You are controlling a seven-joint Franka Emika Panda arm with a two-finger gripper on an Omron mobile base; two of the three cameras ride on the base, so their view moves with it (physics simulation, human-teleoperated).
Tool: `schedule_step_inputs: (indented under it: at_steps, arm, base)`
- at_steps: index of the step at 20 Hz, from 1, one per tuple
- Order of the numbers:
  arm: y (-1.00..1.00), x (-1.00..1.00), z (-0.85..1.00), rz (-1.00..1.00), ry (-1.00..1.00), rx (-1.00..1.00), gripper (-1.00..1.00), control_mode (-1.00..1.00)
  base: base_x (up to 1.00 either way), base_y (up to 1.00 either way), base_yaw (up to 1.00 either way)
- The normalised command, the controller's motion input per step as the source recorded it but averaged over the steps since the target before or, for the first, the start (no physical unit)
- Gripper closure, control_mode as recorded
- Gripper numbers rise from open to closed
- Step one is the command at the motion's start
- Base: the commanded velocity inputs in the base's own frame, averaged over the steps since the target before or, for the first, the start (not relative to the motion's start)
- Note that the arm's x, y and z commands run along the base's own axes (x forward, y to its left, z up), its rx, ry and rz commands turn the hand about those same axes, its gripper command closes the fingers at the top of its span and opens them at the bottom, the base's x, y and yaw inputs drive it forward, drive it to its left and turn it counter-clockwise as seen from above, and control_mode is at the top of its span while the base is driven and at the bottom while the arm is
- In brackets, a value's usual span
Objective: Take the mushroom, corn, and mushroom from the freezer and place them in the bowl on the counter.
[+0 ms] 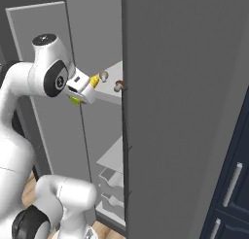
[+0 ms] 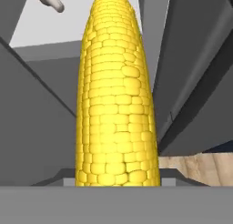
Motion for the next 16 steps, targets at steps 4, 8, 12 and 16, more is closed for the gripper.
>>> schedule_step_inputs:
  at_steps: [4, 8, 12, 16]
  arm:
    - [0.04, -1.0, 0.0, 0.22, 0.07, -0.05, 1.0, -1.0]
    - [0.0, -1.0, 0.0, 0.13, 0.01, -0.03, 1.0, -1.0]
    - [0.0, -0.91, 0.0, 0.04, 0.02, -0.07, 1.0, -1.0]
    - [0.0, -0.22, -0.2, 0.0, 0.08, -0.12, 1.0, -1.0]
  base:
    - [0.0, 0.0, 0.0]
    - [0.0, 0.0, 0.0]
    - [0.0, 0.0, 0.0]
    - [0.0, 0.0, 0.0]
